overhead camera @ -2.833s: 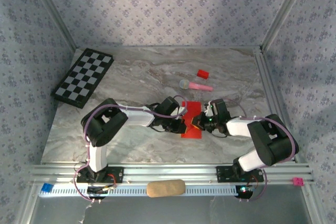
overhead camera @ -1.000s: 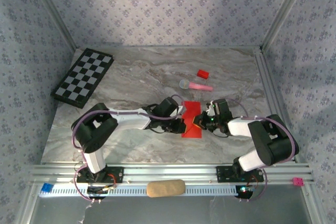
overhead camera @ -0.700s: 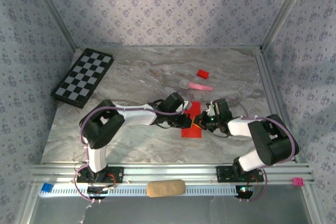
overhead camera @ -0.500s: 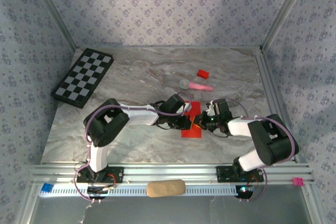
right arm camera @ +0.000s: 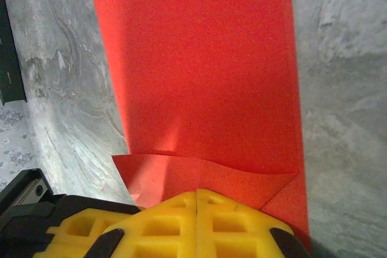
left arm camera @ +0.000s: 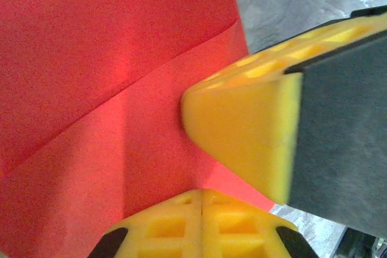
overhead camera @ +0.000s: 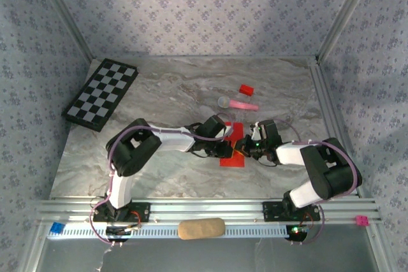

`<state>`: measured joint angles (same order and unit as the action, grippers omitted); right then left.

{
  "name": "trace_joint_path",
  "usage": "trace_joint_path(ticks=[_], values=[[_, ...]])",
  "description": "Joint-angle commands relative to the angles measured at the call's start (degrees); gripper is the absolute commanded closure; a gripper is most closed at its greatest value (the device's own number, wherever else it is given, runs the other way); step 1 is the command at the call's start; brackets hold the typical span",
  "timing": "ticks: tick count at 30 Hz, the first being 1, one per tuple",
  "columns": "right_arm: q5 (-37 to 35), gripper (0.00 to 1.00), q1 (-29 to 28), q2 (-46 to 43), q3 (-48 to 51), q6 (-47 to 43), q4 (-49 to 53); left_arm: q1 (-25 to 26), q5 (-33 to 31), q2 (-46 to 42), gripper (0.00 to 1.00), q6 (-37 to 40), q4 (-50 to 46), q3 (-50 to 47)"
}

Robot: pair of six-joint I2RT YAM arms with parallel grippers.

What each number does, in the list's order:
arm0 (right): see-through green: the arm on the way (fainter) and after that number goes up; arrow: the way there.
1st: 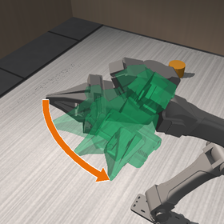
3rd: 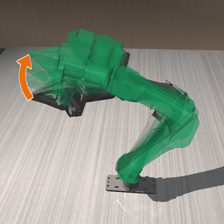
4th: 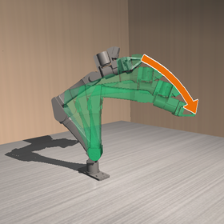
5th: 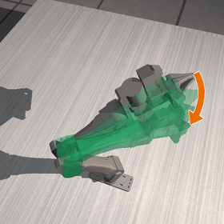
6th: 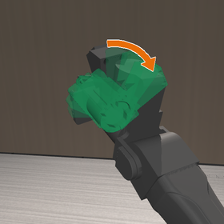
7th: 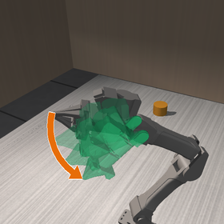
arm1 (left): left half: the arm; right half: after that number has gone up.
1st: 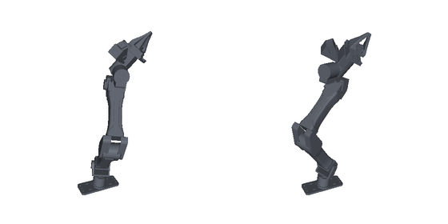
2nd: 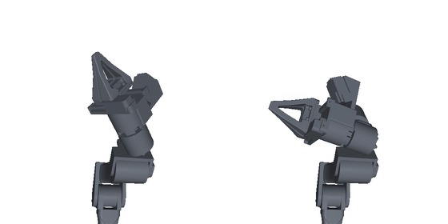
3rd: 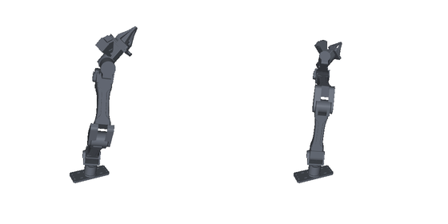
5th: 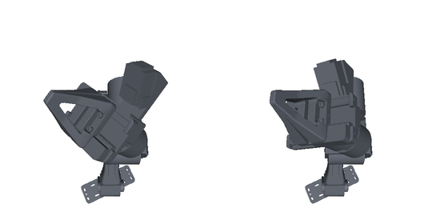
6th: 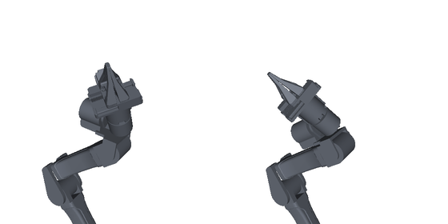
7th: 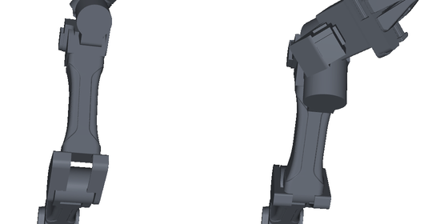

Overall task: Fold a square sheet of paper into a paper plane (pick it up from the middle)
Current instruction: Fold the triangle a second time at the center of the table.

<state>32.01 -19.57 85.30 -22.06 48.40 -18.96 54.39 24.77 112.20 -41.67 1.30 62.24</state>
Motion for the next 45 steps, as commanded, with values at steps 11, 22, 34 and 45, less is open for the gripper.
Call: trace_joint_path(ticks=[11, 22, 34, 45], values=[[-3.96, 1.0, 0.59, 2.81, 1.13, -2.33, 5.16, 0.0, -1.85, -0.46, 1.0, 0.0, -8.24, -2.48], [-3.83, 1.0, 1.47, 2.56, 1.35, -2.0, 5.21, 1.13, -3.3, -3.83, 0.96, 4.64, -13.95, -5.93], [-1.47, 0.98, 1.21, 0.75, -1.77, -2.82, 5.65, 1.09, -1.14, -6.62, 0.78, 4.54, -5.26, -0.63], [-4.02, 0.83, -0.39, -7.73, -4.23, -4.46, 11.77, -1.89, -2.54, -13.76, 0.8, 3.08, -0.62, -7.31]])
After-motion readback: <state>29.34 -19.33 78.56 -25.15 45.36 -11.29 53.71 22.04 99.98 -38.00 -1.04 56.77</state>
